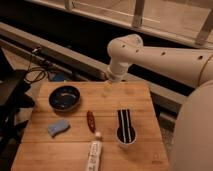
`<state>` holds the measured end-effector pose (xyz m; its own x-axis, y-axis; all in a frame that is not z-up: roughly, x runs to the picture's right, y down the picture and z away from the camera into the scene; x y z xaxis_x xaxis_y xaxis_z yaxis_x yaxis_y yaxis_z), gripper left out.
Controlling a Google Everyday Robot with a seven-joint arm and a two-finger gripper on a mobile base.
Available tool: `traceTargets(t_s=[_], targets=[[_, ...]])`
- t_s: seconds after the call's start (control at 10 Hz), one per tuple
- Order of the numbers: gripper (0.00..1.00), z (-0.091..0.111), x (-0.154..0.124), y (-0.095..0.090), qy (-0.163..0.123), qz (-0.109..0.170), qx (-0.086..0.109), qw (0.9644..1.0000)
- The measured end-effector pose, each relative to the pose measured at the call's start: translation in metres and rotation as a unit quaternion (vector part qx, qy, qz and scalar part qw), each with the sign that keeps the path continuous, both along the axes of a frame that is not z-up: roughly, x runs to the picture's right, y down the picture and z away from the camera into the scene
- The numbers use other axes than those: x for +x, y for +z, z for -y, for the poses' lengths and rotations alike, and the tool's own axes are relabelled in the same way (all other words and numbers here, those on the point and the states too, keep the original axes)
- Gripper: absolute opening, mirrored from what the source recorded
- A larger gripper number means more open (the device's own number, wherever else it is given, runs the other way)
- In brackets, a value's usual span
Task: Move the arm in a circular motion
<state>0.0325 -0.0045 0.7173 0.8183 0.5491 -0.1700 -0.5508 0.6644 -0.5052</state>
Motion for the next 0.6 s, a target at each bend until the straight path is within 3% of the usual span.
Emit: traceTargets(t_s=[0.2, 0.6], targets=[[0.80, -0.011, -0.006, -0.012, -0.007, -0.001, 0.005, 1.0000], [0.80, -0.008, 0.009, -0.015, -0.003, -0.012, 0.020, 0.9997]])
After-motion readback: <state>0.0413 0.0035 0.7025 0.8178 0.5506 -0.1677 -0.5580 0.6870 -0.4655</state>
